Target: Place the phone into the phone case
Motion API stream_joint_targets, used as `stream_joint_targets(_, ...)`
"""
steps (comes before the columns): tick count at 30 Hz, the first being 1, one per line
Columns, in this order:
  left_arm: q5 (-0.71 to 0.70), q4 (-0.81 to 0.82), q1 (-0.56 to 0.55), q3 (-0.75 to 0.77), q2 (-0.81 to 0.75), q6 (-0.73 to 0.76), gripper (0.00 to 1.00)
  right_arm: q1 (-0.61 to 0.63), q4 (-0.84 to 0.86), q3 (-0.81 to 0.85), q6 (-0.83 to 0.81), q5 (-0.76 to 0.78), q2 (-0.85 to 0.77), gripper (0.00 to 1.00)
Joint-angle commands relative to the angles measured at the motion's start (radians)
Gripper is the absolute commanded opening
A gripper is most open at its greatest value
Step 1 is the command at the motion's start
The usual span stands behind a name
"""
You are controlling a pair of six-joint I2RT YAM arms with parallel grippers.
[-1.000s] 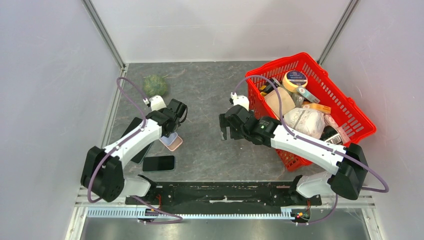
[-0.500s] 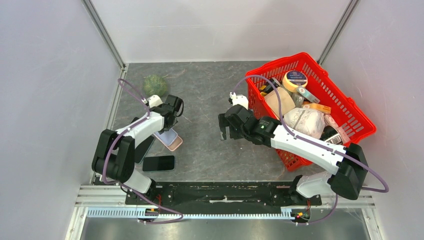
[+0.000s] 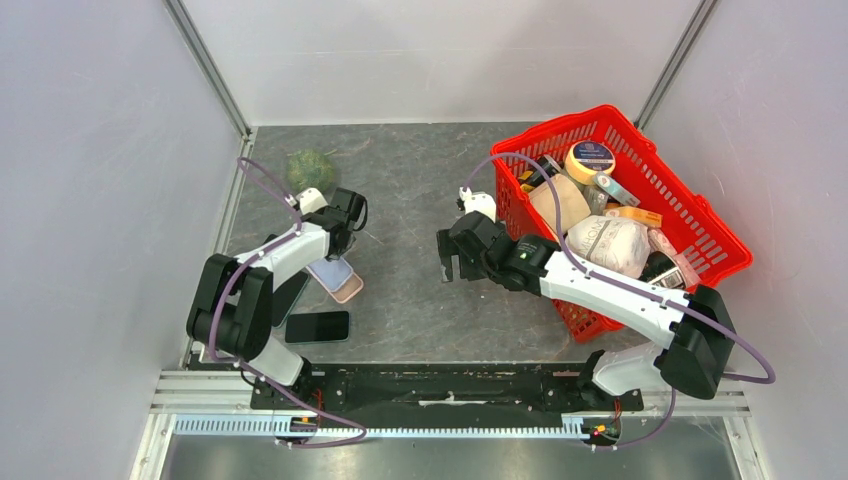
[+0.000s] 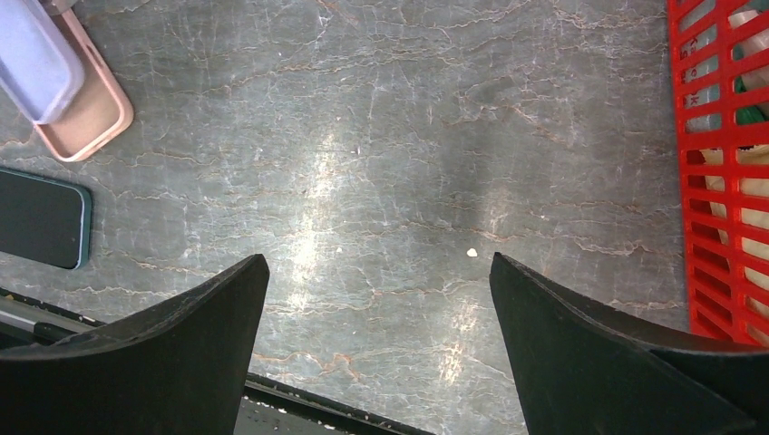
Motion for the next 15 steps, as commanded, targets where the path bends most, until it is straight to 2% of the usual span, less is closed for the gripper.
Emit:
stream_joint_targets(1, -0.003, 0.012, 0.003, 0.017, -0.027, 0.036, 0.02, 0.006, 0.02, -0.004, -0.012, 0.025, 0.002, 0.99)
stream_joint_targets(9, 0.02, -0.059, -0.077, 0.023, -0.155, 0.049, 0.02, 0.006, -0.002, 0.004, -0.015, 0.072, -0.008, 0.99)
stream_joint_targets(15, 0.047, -0.096, -0.253, 0.068, -0.169, -0.01, 0.02, 0.003, -0.037, 0.006, 0.002, 0.135, -0.023, 0.99)
